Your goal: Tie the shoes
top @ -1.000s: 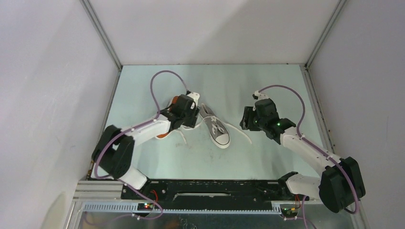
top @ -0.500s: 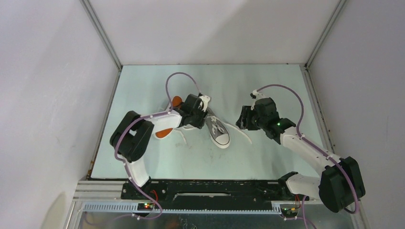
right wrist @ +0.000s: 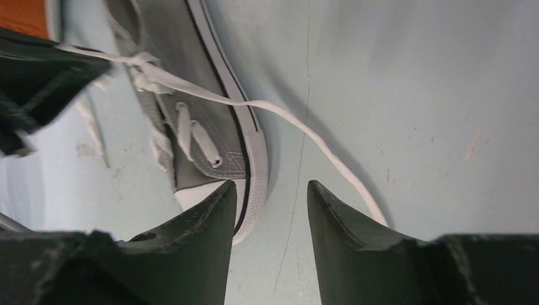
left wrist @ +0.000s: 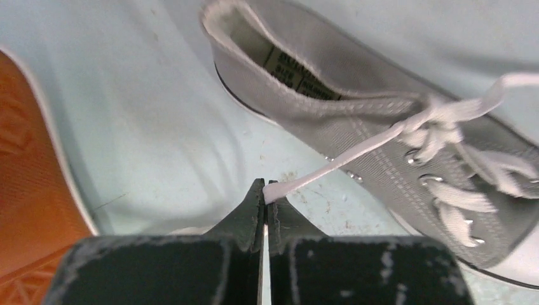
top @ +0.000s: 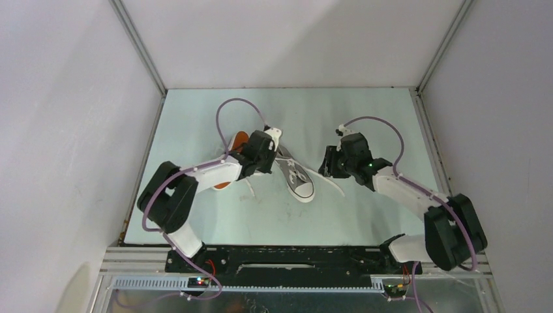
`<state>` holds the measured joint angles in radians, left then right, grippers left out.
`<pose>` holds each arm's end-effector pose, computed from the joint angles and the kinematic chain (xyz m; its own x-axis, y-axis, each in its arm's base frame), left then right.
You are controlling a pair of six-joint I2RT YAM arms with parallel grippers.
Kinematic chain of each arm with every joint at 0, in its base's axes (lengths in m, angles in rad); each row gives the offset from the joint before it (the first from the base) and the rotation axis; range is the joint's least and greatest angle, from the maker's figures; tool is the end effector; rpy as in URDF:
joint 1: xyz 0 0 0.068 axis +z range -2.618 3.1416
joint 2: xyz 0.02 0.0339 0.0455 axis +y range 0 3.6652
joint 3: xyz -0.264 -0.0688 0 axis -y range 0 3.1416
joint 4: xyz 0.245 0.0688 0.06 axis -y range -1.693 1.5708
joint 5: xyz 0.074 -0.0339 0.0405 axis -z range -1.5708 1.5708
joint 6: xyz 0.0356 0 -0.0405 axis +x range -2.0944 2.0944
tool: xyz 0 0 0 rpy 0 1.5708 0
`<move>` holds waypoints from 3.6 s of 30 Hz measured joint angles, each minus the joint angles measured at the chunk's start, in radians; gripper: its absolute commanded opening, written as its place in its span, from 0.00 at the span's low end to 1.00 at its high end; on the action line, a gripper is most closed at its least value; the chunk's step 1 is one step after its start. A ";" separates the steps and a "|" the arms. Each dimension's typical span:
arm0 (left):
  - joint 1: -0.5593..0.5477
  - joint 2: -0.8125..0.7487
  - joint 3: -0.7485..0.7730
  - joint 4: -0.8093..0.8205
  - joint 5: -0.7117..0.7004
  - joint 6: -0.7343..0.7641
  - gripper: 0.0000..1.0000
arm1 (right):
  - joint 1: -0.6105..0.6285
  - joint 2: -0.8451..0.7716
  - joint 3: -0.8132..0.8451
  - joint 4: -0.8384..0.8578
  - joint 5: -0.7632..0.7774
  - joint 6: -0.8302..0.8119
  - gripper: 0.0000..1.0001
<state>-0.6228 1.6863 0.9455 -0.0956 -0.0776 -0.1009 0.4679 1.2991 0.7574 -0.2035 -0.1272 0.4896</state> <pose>0.2819 -0.1991 0.1734 -0.6541 0.3461 -0.6725 0.4759 0.8794 -0.0103 0.2393 0.1260 0.2188 -0.7837 0.1266 -0.6082 -0.1836 0.8880 0.4215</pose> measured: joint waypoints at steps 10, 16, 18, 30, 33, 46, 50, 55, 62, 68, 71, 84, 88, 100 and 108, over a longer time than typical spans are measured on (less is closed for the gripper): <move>0.000 -0.094 -0.048 0.101 0.001 -0.150 0.08 | 0.094 0.209 0.005 0.015 0.048 0.073 0.38; 0.000 -0.098 -0.108 0.169 0.079 -0.196 0.16 | 0.148 0.229 0.006 0.021 0.052 0.104 0.37; 0.000 -0.107 -0.135 0.195 0.102 -0.208 0.12 | 0.164 0.231 0.007 0.025 0.044 0.113 0.37; 0.005 -0.160 -0.153 0.275 0.138 -0.222 0.00 | 0.160 0.193 0.007 0.067 -0.006 0.111 0.37; 0.008 -0.160 -0.152 0.276 0.138 -0.221 0.00 | 0.118 0.138 0.023 0.064 -0.024 0.080 0.38; 0.020 -0.155 -0.118 0.339 0.142 -0.221 0.00 | 0.065 0.194 0.264 0.144 -0.169 -0.217 0.47; 0.026 -0.127 -0.082 0.379 0.158 -0.223 0.00 | 0.032 0.237 0.271 0.184 -0.235 -0.298 0.51; 0.038 -0.090 -0.070 0.433 0.192 -0.225 0.00 | 0.031 0.306 0.287 0.202 -0.296 -0.392 0.54; 0.043 -0.039 -0.043 0.464 0.220 -0.226 0.00 | 0.034 0.407 0.355 0.224 -0.325 -0.451 0.51; 0.047 -0.035 -0.040 0.477 0.222 -0.233 0.00 | 0.031 0.444 0.366 0.258 -0.321 -0.460 0.46; 0.051 -0.035 -0.040 0.477 0.222 -0.233 0.00 | 0.029 0.468 0.370 0.270 -0.321 -0.460 0.33; 0.054 -0.003 0.003 0.447 0.222 -0.233 0.00 | 0.027 0.488 0.392 0.286 -0.329 -0.451 0.00; 0.052 0.023 0.018 0.420 0.221 -0.240 0.01 | 0.020 0.472 0.375 0.302 -0.324 -0.430 0.00; -0.013 0.048 0.034 0.399 0.175 -0.254 0.41 | -0.017 0.412 0.320 0.318 -0.320 -0.348 0.00; -0.024 0.016 -0.058 0.415 0.079 -0.263 0.81 | -0.025 0.412 0.319 0.322 -0.323 -0.331 0.01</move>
<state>-0.6472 1.7020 0.8875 0.3199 0.0017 -0.3637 0.4431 1.7107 1.0760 0.1184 -0.4500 0.1585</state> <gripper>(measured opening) 0.727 0.007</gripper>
